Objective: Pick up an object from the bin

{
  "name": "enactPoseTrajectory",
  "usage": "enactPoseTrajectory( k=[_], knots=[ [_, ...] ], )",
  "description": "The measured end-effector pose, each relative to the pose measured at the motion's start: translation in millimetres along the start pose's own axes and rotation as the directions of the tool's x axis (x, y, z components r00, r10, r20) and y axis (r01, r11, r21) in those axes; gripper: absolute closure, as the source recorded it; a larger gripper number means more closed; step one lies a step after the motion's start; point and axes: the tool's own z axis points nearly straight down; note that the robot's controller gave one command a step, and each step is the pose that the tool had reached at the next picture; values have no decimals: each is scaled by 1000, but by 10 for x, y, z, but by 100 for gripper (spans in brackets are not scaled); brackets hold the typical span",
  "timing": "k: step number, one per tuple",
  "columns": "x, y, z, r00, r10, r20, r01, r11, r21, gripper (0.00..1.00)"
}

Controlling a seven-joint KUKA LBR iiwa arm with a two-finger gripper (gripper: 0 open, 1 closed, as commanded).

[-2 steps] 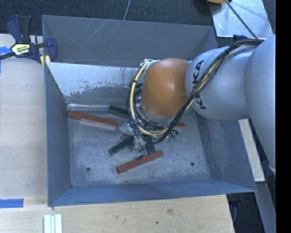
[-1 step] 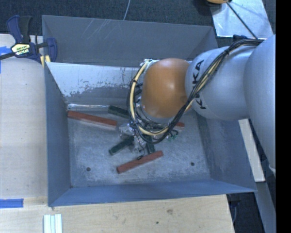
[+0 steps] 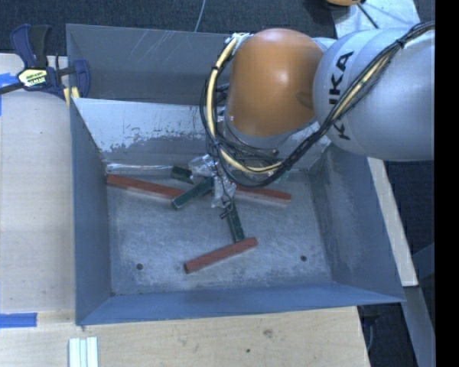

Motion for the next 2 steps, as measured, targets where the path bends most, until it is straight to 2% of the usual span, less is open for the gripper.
enactPoseTrajectory(
  k=[1, 2],
  knots=[
    [3, 1, -4, 1000, 0, 0, 0, 1000, 0, 100],
    [159, 54, -448, 1000, -11, -4, 11, 1000, -1, 100]
  ],
)
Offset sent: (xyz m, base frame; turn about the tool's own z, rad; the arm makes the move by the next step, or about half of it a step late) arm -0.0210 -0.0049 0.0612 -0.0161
